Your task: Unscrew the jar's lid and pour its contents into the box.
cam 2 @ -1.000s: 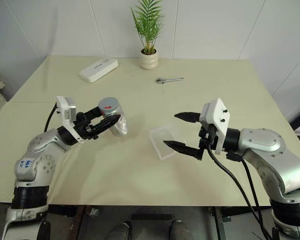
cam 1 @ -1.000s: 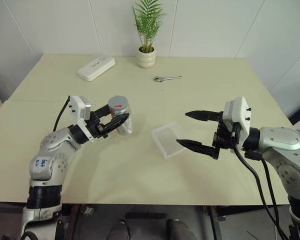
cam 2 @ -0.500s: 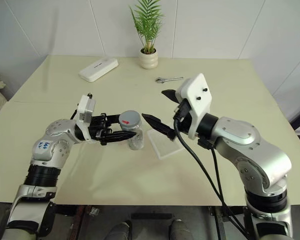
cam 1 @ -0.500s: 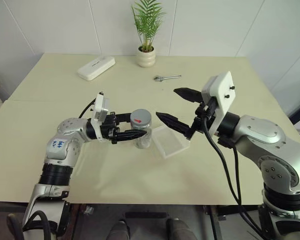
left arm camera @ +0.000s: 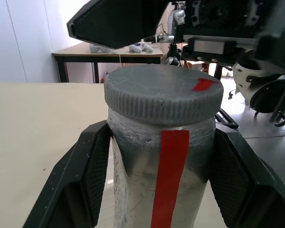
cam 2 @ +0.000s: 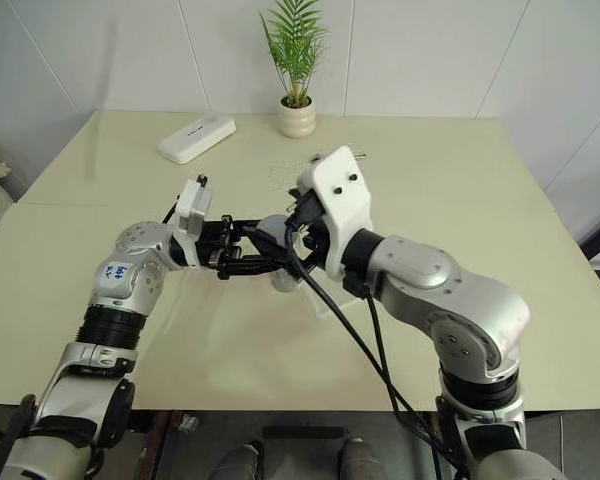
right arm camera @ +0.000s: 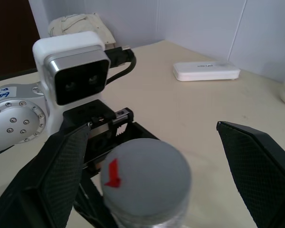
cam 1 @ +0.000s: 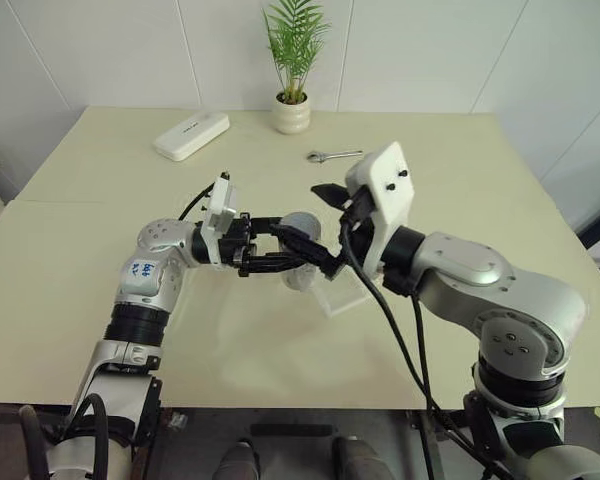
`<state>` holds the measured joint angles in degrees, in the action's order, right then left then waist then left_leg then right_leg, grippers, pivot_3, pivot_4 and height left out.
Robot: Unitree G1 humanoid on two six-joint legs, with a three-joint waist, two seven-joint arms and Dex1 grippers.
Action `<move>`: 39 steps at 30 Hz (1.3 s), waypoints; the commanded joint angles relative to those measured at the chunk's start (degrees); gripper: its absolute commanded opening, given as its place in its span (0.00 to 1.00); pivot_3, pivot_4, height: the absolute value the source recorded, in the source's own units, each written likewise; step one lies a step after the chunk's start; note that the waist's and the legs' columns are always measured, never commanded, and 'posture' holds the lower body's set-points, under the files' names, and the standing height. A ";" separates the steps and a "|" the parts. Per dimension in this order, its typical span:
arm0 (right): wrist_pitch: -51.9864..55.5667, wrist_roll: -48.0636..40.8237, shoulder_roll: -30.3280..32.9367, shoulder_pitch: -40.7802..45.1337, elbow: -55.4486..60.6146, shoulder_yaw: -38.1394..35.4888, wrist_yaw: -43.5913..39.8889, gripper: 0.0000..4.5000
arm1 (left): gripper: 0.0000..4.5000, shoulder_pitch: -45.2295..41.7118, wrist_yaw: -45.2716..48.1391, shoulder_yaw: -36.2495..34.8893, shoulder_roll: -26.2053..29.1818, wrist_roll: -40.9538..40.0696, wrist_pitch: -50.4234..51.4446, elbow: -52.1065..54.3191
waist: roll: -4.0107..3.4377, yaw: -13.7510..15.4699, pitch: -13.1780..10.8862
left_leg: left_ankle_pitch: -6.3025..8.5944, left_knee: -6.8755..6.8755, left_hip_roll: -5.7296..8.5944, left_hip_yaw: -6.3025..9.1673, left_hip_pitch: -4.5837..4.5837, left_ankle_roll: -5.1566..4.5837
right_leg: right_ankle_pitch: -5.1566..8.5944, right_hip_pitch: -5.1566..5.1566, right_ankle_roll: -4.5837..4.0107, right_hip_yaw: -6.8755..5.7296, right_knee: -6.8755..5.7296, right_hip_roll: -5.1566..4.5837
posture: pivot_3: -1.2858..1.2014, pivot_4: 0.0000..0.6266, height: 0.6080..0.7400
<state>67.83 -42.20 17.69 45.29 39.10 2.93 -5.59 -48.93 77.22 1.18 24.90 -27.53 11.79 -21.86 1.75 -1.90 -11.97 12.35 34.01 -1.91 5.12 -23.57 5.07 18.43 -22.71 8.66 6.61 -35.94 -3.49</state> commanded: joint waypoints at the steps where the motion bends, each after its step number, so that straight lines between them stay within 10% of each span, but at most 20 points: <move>1: -0.65 3.08 -2.14 0.04 2.00 1.05 3.68 1.00 | 0.58 -1.80 -0.01 -0.41 -0.71 0.10 -0.26 -0.10 | 0.00 -0.08 0.00 | 0.00 0.00 0.00 0.01 0.00 0.00 | 0.00 -0.01 0.00 0.00 0.00 0.00 | 0.52 0.24 1.00; 34: -4.63 10.12 -6.39 -5.44 2.66 4.44 0.91 1.00 | 0.58 -2.10 -0.45 -1.39 -0.62 -0.20 3.90 1.37 | -0.01 -0.59 -0.01 | -0.02 -0.02 0.00 0.08 -0.05 -0.01 | 0.01 -0.04 0.01 -0.06 -0.03 0.01 | 0.52 0.24 1.00; 39: -6.03 10.48 -6.94 -5.88 2.82 4.30 0.12 0.72 | 0.58 -1.46 -0.82 -1.51 -0.62 -0.39 4.14 2.39 | -0.01 -0.85 -0.01 | -0.02 -0.03 0.00 0.09 -0.05 -0.01 | 0.01 -0.04 0.01 -0.06 -0.03 0.00 | 0.52 0.24 1.00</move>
<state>63.52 -31.29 11.39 39.29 40.28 7.11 -4.47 -50.06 76.88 0.66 23.98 -27.06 15.88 -22.32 1.74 -2.74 -11.97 12.33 33.98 -1.90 5.21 -23.63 5.06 18.43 -22.76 8.67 6.54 -35.96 -3.49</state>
